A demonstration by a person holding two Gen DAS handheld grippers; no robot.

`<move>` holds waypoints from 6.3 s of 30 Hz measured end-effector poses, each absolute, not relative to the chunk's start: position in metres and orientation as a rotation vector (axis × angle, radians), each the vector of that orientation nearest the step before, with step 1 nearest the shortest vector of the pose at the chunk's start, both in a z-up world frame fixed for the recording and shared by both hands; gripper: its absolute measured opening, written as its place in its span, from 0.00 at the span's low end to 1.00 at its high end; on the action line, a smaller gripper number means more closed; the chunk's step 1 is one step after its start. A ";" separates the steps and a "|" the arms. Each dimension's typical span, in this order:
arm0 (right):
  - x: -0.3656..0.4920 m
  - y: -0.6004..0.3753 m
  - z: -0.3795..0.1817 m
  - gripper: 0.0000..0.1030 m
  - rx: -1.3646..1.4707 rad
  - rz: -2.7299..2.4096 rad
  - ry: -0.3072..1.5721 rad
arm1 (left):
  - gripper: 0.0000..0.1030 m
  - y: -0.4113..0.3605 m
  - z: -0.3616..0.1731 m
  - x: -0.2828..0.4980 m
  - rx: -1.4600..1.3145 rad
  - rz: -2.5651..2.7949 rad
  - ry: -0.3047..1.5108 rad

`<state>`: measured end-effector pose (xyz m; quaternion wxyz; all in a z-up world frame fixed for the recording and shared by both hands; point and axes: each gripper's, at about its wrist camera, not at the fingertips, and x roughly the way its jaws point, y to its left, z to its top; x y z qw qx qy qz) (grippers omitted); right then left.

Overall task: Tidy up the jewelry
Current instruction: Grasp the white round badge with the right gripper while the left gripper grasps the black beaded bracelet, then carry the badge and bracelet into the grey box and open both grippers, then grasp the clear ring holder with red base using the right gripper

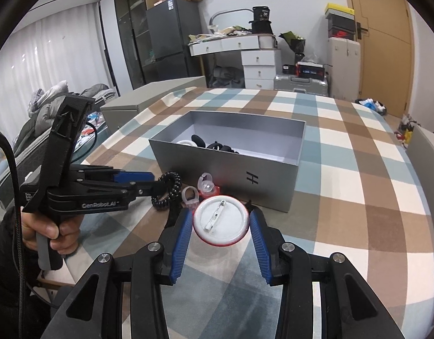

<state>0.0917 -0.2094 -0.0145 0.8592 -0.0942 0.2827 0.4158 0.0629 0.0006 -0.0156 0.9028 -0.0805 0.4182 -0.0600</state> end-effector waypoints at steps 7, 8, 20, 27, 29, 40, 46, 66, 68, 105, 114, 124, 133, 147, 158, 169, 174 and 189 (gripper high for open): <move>0.091 -0.209 -0.016 0.40 -0.200 0.875 0.593 | 0.05 -0.005 -0.011 0.052 -0.143 -0.140 0.832; 0.091 -0.209 -0.016 0.40 -0.200 0.874 0.594 | 0.05 -0.006 -0.011 0.051 -0.135 -0.140 0.829; 0.083 -0.210 -0.011 0.40 -0.187 0.900 0.554 | 0.05 -0.005 0.005 0.040 -0.090 -0.111 0.715; 0.085 -0.218 -0.005 0.40 -0.127 0.892 0.519 | 0.05 -0.004 0.016 0.035 -0.067 -0.098 0.639; 0.086 -0.221 -0.002 0.40 -0.104 0.889 0.506 | 0.05 -0.002 0.018 0.035 -0.082 -0.108 0.627; 0.107 -0.219 0.029 0.40 0.010 0.898 0.489 | 0.05 0.011 0.049 0.060 -0.097 -0.080 0.549; 0.127 -0.212 0.057 0.40 0.080 0.901 0.455 | 0.05 0.017 0.058 0.074 -0.110 -0.050 0.522; 0.181 -0.192 0.017 0.40 0.118 0.819 0.616 | 0.05 0.006 0.033 0.097 -0.074 -0.039 0.576; 0.180 -0.190 0.015 0.40 0.107 0.816 0.623 | 0.05 0.004 0.032 0.098 -0.065 -0.037 0.576; 0.166 -0.188 0.025 0.82 0.061 0.812 0.602 | 0.66 0.003 0.041 0.086 -0.042 -0.055 0.545; 0.139 -0.225 0.022 1.00 0.013 0.702 0.538 | 0.99 0.010 0.040 0.050 -0.105 -0.114 0.576; 0.140 -0.234 -0.008 1.00 0.008 0.691 0.677 | 0.99 0.005 0.016 0.044 -0.100 -0.061 0.644; 0.124 -0.209 -0.016 0.75 -0.031 0.877 0.700 | 0.99 0.009 0.006 0.041 -0.073 -0.039 0.661; 0.126 -0.179 -0.020 0.43 -0.043 0.913 0.726 | 0.99 0.009 0.000 0.040 -0.066 -0.039 0.691; 0.133 -0.164 -0.027 0.17 -0.023 0.906 0.754 | 0.99 0.010 0.000 0.040 -0.081 -0.052 0.699; 0.129 -0.192 -0.017 0.16 0.067 0.952 0.731 | 0.99 0.009 0.000 0.040 -0.074 -0.055 0.698; 0.119 -0.220 -0.010 0.17 0.110 0.926 0.674 | 0.99 0.007 0.000 0.040 -0.074 -0.061 0.699; 0.114 -0.234 -0.015 0.17 0.130 0.918 0.686 | 0.99 -0.031 -0.010 0.051 0.081 -0.243 0.836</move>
